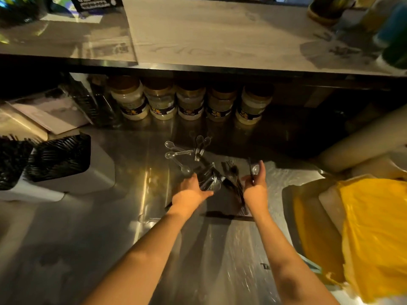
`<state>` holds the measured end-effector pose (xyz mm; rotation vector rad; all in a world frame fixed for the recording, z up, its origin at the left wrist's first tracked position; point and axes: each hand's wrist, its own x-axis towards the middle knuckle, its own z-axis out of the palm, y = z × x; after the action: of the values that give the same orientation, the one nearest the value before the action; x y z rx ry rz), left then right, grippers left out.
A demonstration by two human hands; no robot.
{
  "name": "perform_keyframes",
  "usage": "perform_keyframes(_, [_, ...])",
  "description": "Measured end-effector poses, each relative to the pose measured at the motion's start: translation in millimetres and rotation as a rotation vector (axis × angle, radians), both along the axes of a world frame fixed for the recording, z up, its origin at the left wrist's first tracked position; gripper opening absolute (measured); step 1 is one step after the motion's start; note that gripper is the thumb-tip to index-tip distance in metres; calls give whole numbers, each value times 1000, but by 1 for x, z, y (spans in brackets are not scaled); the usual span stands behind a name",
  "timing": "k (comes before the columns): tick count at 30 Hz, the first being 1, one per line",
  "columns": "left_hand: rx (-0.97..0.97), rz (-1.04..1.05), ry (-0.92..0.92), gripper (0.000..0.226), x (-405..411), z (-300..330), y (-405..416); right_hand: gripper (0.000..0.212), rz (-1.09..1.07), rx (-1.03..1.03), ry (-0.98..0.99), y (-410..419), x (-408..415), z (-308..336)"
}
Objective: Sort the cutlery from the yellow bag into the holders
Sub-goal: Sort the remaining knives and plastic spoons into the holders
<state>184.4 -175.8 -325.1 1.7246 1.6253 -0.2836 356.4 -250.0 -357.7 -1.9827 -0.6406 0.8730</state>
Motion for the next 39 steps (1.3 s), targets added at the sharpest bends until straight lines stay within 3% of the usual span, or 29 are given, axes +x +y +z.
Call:
perform_keyframes(2, [26,-36,48,69,3,-4,0,42,41,-177,-135,2,5,-5])
perform_keyframes(3, [42,-47,60,65,2,-5,0,42,82,-244,-175,4,6,-6])
perform_keyframes(8, [120,-81,80,64,-17,-8,-2,72,255,-459,-359,20,-11,-3])
perform_keyframes(15, [102,4,-4,35,-40,-17,1,48,449,-509,-548,30,-22,-3])
perform_keyframes(23, [119,-194,67,33,-41,-12,2,36,536,-553,-537,33,-15,7])
perform_keyframes(29, [96,131,-215,43,-44,8,15,39,446,-492,-244,39,1,25])
perform_keyframes(33, [-51,547,-680,18,-39,27,22,15,268,-210,162,27,-5,46])
perform_keyframes(35, [-145,668,-903,14,-38,40,20,14,231,-134,295,21,-12,58])
perform_keyframes(39, [-280,778,-1094,16,-37,65,7,4,293,-28,540,10,-39,90])
